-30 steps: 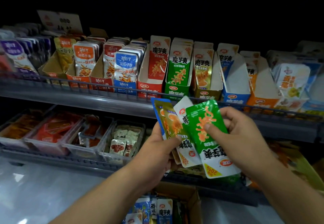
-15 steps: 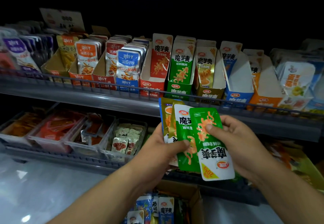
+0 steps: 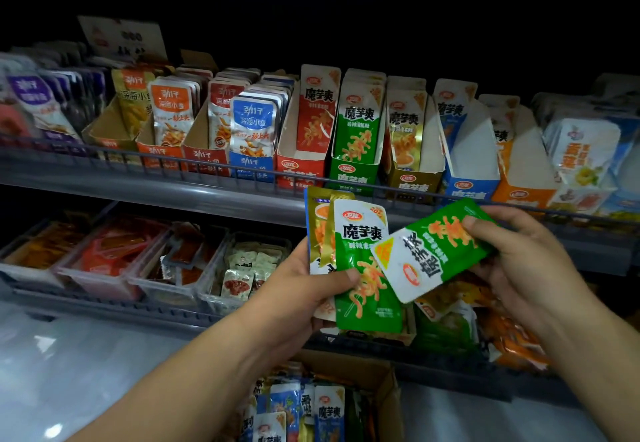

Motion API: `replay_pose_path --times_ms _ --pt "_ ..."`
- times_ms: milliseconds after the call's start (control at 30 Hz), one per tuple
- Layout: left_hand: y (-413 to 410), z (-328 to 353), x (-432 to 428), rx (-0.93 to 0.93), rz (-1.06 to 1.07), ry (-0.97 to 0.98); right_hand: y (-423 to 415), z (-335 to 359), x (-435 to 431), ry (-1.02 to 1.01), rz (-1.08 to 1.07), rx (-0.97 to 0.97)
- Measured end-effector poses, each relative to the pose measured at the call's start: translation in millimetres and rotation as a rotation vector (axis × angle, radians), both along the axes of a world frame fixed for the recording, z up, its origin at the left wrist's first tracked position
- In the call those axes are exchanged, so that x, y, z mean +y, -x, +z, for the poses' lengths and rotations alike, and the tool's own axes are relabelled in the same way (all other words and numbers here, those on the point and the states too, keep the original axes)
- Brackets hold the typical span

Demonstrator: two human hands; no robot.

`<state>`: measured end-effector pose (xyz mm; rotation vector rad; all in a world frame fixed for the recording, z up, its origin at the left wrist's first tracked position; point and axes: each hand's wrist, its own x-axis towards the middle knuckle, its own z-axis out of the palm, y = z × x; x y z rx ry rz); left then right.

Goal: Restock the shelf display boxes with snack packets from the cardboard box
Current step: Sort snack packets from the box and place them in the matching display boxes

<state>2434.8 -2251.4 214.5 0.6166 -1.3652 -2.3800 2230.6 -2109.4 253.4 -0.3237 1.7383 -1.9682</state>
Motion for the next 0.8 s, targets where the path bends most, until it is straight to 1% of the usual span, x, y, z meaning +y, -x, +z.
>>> replay_pose_path --times_ms 100,167,233,333,367,433,533,700,800 --pt "-1.1 -2.6 0.8 0.009 -0.018 -0.005 -0.4 -7.5 0.2 0.012 0.0 -0.132" --pt "-0.8 -3.5 2.7 0.013 -0.024 -0.009 -5.7 -11.6 0.2 0.036 0.046 -0.197" --pt "0.0 -4.1 4.5 0.025 -0.019 -0.014 -16.1 -12.3 -1.4 0.008 0.134 -0.205" --pt "1.3 -3.8 6.5 0.044 -0.004 -0.015 -34.3 -14.4 -4.2 -0.135 0.399 -0.11" --pt "1.8 -3.6 6.9 0.047 -0.002 -0.003 -38.4 -16.0 -4.5 -0.176 0.447 -0.067" --pt "2.2 -3.3 7.8 0.05 -0.004 0.025 -44.0 -18.6 -5.4 -0.202 0.47 -0.027" --pt "1.9 -3.0 10.0 0.045 -0.027 0.044 -48.4 -17.9 -8.6 -0.186 0.478 -0.016" --pt "0.9 -3.1 8.5 0.047 -0.031 -0.004 -52.5 -10.5 -14.5 -0.225 0.467 0.107" --pt "-1.2 -2.5 7.5 0.038 -0.033 0.005 -55.2 -8.6 -16.4 -0.268 0.455 0.162"
